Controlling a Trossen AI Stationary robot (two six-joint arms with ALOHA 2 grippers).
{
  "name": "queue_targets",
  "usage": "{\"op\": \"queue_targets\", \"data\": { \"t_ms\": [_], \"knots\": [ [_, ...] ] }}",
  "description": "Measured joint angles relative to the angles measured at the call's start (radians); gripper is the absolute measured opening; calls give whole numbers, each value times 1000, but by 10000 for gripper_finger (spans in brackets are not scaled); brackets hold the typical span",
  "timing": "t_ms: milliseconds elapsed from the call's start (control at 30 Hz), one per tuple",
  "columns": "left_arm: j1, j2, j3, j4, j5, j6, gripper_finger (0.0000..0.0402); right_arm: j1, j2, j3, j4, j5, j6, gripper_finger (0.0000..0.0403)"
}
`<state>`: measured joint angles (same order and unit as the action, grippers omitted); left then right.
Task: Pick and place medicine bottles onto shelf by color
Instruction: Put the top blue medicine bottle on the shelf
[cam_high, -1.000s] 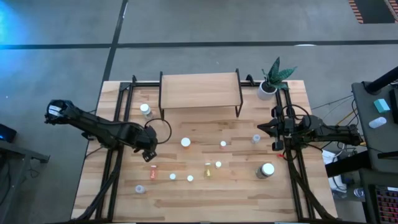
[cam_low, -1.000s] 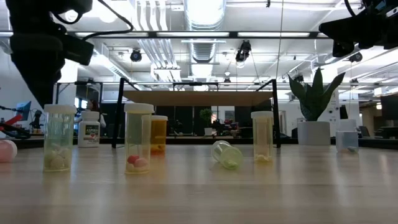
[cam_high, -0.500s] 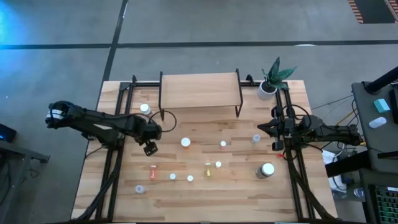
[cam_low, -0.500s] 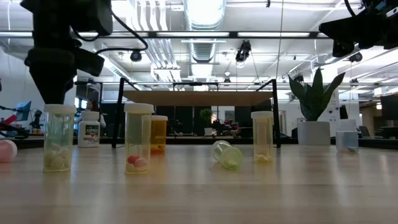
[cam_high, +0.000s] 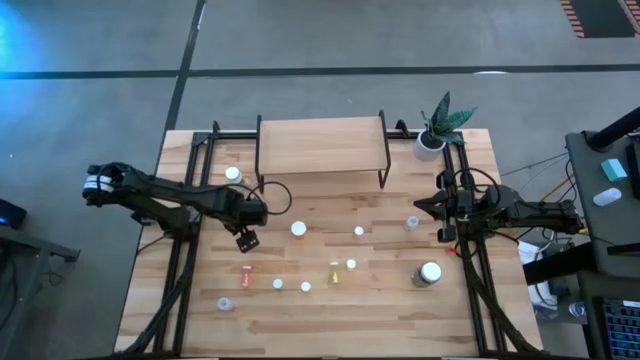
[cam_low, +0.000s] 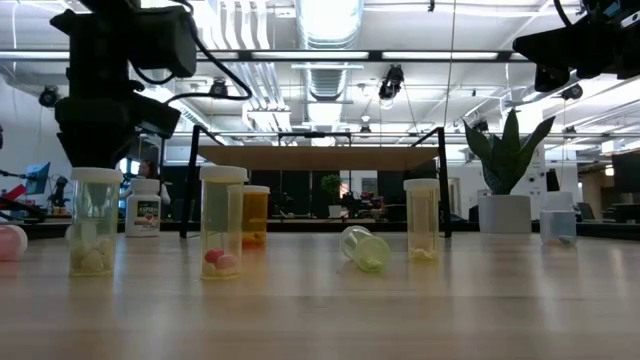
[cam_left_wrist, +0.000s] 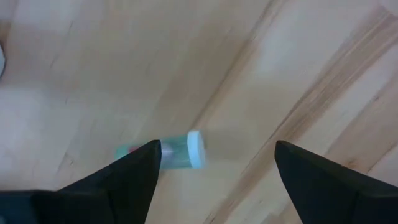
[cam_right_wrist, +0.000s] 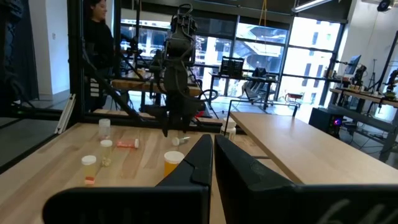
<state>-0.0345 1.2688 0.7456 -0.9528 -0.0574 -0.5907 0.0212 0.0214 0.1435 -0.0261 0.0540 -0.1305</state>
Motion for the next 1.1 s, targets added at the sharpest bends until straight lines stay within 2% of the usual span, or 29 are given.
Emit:
{"op": "queue_targets", "data": {
  "t_ms": [133, 267, 400, 533, 700, 1100],
  "knots": [
    [0, -5, 0, -6, 0, 12, 297, 0, 0, 0, 0, 0, 0, 9],
    [0, -24, 0, -80, -30, 37, 297, 0, 0, 0, 0, 0, 0, 9],
    [-1, -28, 2, -134, -36, 212, 297, 0, 0, 0, 0, 0, 0, 9],
    [-1, -20, -1, -124, -99, 432, 297, 0, 0, 0, 0, 0, 0, 9],
    [6, 14, 2, -121, -105, 533, 297, 0, 0, 0, 0, 0, 0, 9],
    [8, 170, 2, -117, -100, 554, 297, 0, 0, 0, 0, 0, 0, 9]
  ]
}}
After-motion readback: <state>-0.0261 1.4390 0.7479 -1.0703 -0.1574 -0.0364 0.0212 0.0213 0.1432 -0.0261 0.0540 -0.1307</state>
